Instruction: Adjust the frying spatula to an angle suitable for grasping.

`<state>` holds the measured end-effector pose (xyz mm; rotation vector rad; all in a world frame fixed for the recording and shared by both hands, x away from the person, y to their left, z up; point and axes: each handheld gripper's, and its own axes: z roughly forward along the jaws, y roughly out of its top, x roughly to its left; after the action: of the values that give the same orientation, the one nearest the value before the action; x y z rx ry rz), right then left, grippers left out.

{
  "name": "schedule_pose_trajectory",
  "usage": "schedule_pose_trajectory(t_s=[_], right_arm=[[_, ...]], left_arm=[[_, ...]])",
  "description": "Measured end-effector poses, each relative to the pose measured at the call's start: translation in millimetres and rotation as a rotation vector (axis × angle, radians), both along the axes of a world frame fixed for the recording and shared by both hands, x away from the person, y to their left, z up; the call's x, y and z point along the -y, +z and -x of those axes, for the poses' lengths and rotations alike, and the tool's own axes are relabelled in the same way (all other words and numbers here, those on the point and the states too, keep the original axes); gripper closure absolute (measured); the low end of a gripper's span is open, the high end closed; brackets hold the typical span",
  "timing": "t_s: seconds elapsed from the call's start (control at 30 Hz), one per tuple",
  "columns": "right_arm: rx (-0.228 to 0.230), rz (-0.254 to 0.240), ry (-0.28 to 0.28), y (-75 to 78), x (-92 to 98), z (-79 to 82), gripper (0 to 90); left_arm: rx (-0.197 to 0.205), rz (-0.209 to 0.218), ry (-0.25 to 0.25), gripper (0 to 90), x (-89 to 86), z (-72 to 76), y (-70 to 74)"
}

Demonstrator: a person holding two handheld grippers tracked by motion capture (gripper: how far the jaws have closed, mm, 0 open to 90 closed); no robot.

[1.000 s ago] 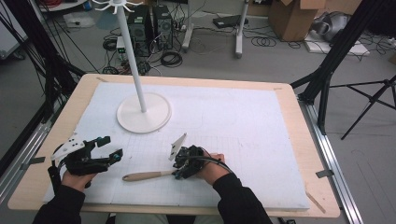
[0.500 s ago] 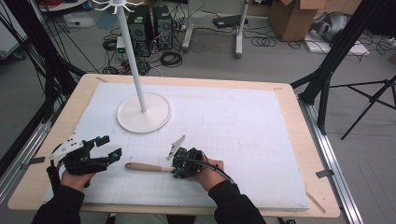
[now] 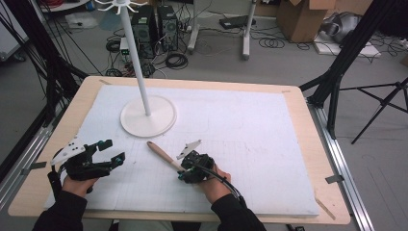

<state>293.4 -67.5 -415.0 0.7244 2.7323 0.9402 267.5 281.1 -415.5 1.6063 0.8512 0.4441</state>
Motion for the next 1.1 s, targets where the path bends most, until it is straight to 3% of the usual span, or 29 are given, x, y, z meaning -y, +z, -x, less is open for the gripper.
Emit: schedule_pose_trajectory(t_s=[0.17,0.3,0.5,0.57,0.67,0.8,0.93,1.1], right_arm=[[0.091,-0.148,-0.032,15.5,32.2,5.3,46.3],[0.148,-0.209,-0.106,21.1,69.6,10.4,39.3],[0.233,-0.248,-0.216,26.2,130.7,21.2,26.0],[0.271,-0.265,-0.256,27.6,147.3,25.3,18.2],[0.321,-0.303,-0.321,28.4,173.3,31.5,14.8],[0.328,-0.326,-0.369,27.3,188.9,33.0,14.8],[0.351,-0.347,-0.367,27.9,193.6,33.9,15.0],[0.339,-0.346,-0.368,26.5,190.7,33.1,15.3]], left_arm=[[0.001,0.01,-0.004,20.7,1.5,0.6,0.0],[0.002,0.032,-0.004,20.5,2.6,2.2,0.3],[0.008,0.085,0.001,19.0,3.5,5.6,0.3],[0.015,0.096,-0.001,18.9,4.5,7.1,0.6],[0.02,0.092,-0.004,18.9,7.2,10.9,-0.5],[0.028,0.085,-0.009,18.8,10.8,14.8,-0.6],[0.032,0.08,-0.01,18.9,11.6,16.6,-0.3],[0.032,0.075,-0.001,19.3,9.8,18.6,0.0]])
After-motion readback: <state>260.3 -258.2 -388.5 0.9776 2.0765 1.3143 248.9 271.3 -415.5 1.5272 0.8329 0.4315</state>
